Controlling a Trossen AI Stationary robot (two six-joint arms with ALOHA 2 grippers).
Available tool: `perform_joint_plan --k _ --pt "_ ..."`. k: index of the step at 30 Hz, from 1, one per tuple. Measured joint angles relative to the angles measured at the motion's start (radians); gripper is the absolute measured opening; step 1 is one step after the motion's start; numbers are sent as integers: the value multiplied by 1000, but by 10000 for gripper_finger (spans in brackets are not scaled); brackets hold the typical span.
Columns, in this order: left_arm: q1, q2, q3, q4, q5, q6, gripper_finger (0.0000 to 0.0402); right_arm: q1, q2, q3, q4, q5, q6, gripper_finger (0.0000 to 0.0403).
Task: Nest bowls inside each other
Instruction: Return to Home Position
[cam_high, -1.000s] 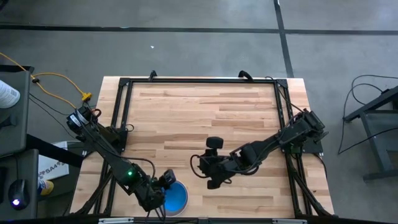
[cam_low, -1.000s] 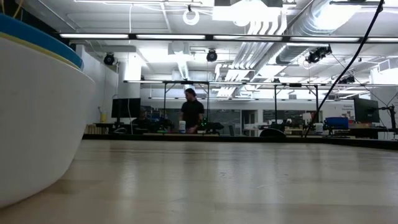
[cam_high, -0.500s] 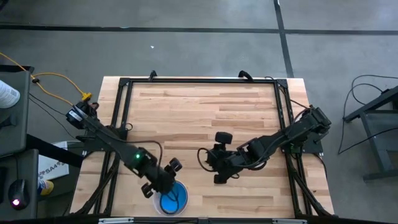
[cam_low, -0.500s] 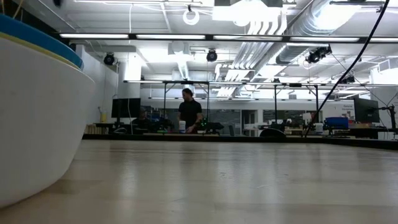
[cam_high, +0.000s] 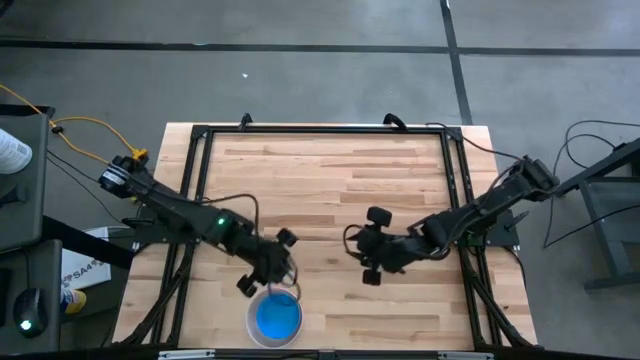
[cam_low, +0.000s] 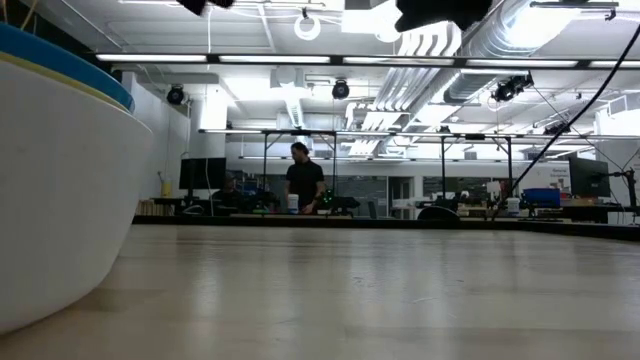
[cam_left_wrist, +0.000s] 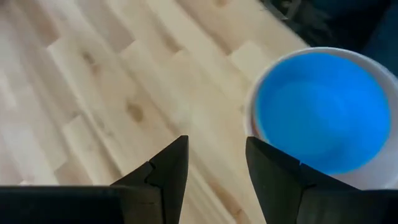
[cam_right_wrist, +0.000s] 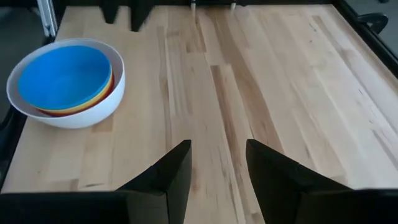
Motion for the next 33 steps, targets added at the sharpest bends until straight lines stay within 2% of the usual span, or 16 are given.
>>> perform_joint_plan --k 7,12,21,33 --pt "100 0 -34 23 0 -34 159 0 -157 -246 195 -3 -2 146" --pt "134 0 -34 41 1 -47 159 -4 -277 -400 268 0 -19 146" --pt "172 -19 -34 83 -6 -79 159 -9 -561 -694 399 83 -28 146" --pt "268 -91 -33 168 -9 -86 159 -9 -908 -937 561 91 -90 146"
